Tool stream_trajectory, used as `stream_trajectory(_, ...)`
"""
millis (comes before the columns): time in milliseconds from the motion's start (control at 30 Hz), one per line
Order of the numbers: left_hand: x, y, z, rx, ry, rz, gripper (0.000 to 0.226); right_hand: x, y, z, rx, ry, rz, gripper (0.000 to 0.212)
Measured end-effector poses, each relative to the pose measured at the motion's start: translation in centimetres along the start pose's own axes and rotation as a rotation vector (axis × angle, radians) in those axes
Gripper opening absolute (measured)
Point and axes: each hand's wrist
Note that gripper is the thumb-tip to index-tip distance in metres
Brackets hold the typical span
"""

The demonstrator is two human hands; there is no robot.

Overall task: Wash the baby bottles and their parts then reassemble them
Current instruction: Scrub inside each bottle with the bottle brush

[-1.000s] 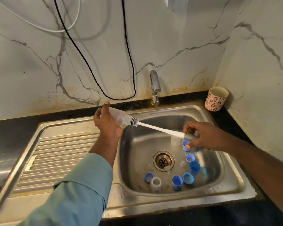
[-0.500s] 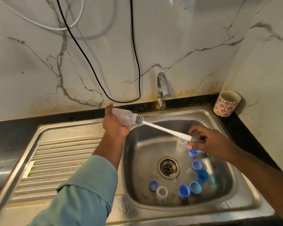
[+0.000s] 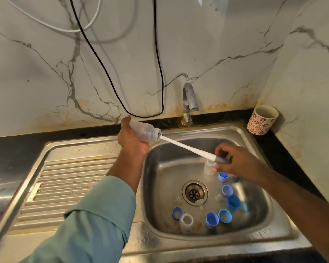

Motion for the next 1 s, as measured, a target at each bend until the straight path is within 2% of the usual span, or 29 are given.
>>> stream_trajectory(33, 0.2, 0.0, -0.1, -0.006, 0.002, -0.004, 0.072, 0.0, 0.0, 0.1, 0.028, 0.038, -0.092, 0.022)
stream_trajectory(100, 0.3, -0.1, -0.2, 0.001, -0.020, 0.000, 0.073, -0.1, 0.2, 0.2, 0.021, 0.090, -0.118, 0.017)
stream_trajectory(167, 0.3, 0.1, -0.4, 0.003, -0.010, -0.009, 0.071, 0.0, 0.1, 0.3, -0.041, -0.005, 0.006, 0.025)
stream_trajectory(267, 0.1, 0.4, -0.5, -0.003, 0.000, -0.003, 0.068, 0.3, -0.9, -0.2, -0.170, -0.231, 0.346, 0.037)
stream_trajectory(333, 0.0, 0.6, -0.6, -0.004, 0.008, 0.022, 0.065, 0.5, -1.4, -0.3, -0.138, -0.193, 0.350, 0.031)
stream_trajectory(367, 0.0, 0.7, -0.4, -0.014, 0.040, 0.030, 0.062, 0.5, -1.5, -0.4, -0.083, -0.128, 0.219, 0.025)
stream_trajectory(467, 0.1, 1.2, 0.0, -0.055, 0.165, 0.048, 0.060, 0.4, -1.0, -0.5, 0.104, -0.055, -0.623, 0.039)
stream_trajectory(500, 0.1, 1.2, 0.0, -0.051, 0.146, 0.041, 0.061, 0.3, -0.8, -0.5, 0.123, -0.019, -0.707, 0.039)
stream_trajectory(533, 0.0, 1.2, -0.3, -0.037, 0.092, 0.027, 0.061, 0.2, -0.8, -0.5, 0.095, -0.016, -0.610, 0.034)
stream_trajectory(633, -0.1, 1.1, -0.3, -0.021, 0.043, 0.047, 0.067, 0.0, -1.5, -0.9, -0.089, -0.222, 0.216, 0.021)
stream_trajectory(667, -0.1, 1.0, -0.4, -0.015, 0.037, 0.060, 0.067, -0.2, -1.4, -1.0, -0.106, -0.258, 0.315, 0.022)
stream_trajectory(700, 0.1, 0.9, -0.4, -0.015, 0.029, 0.061, 0.064, -0.3, -1.1, -0.8, -0.089, -0.224, 0.245, 0.023)
stream_trajectory(733, 0.2, 0.9, -0.4, -0.015, 0.034, 0.053, 0.062, -0.4, -1.0, -0.7, -0.058, -0.166, 0.036, 0.027)
stream_trajectory(800, 0.5, 0.9, -0.1, -0.014, 0.065, 0.045, 0.069, -0.5, 0.3, -0.5, 0.063, -0.011, -0.562, 0.041)
stream_trajectory(833, 0.7, 0.8, 0.0, -0.010, 0.078, 0.034, 0.072, -0.6, 0.2, -0.5, 0.089, 0.069, -0.654, 0.046)
stream_trajectory(867, 0.8, 0.7, -0.2, -0.014, 0.092, 0.021, 0.070, -0.6, -0.2, -0.7, 0.081, 0.075, -0.590, 0.046)
stream_trajectory(933, 0.8, 0.5, -0.1, -0.020, 0.099, 0.017, 0.067, -0.7, -1.3, -0.8, 0.085, -0.033, -0.195, 0.030)
stream_trajectory(1000, 0.7, 0.6, -0.2, -0.017, 0.096, 0.042, 0.067, -1.2, -1.6, -0.7, 0.207, -0.159, -0.219, 0.021)
Point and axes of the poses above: each hand's wrist, its own z-axis towards the middle knuckle, its own x-axis out of the back of the hand, y = z × x, and after that the axes turned 15 degrees about x, right-handed
